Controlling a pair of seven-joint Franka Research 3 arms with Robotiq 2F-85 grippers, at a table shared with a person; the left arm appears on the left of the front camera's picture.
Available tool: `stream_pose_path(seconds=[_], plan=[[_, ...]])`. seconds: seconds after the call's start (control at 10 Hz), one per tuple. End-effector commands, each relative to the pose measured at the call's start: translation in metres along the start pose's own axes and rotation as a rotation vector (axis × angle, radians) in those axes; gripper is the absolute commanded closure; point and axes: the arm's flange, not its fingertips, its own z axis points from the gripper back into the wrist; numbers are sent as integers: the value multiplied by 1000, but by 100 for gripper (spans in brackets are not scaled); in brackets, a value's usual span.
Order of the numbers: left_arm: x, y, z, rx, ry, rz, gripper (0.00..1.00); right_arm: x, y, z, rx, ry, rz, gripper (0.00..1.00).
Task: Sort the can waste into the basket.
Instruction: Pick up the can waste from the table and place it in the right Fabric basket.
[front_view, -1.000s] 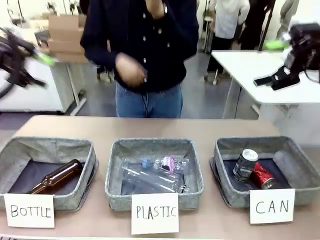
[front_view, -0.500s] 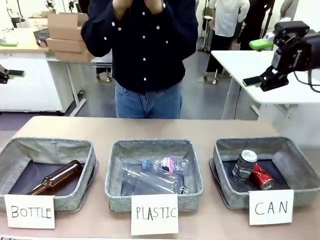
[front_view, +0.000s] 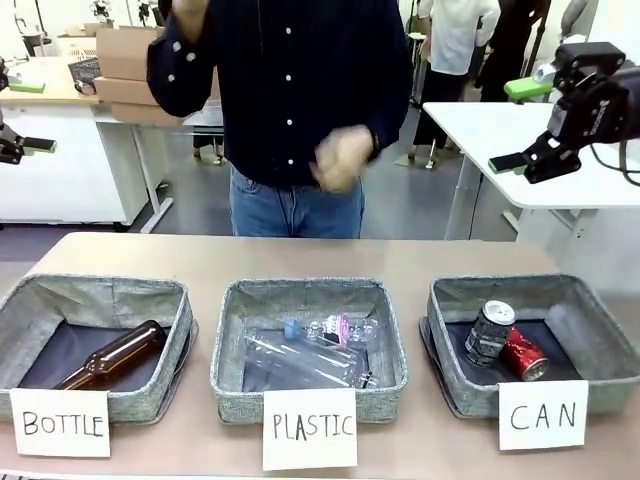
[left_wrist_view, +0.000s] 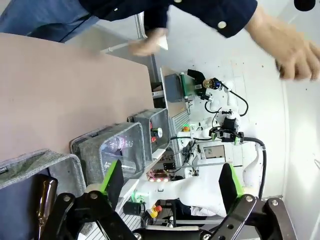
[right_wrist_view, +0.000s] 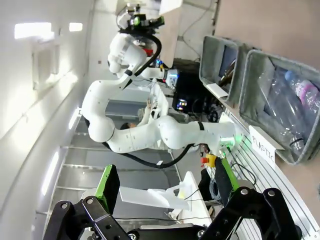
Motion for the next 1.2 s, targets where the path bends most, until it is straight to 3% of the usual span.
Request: stream_pose_path(seconds=[0.0,1.1], plan=[[0,-2,1,9,11,9,0,0,-1,2,-3,11,24,0],[0,-2,1,9,11,9,0,0,-1,2,-3,11,24,0]])
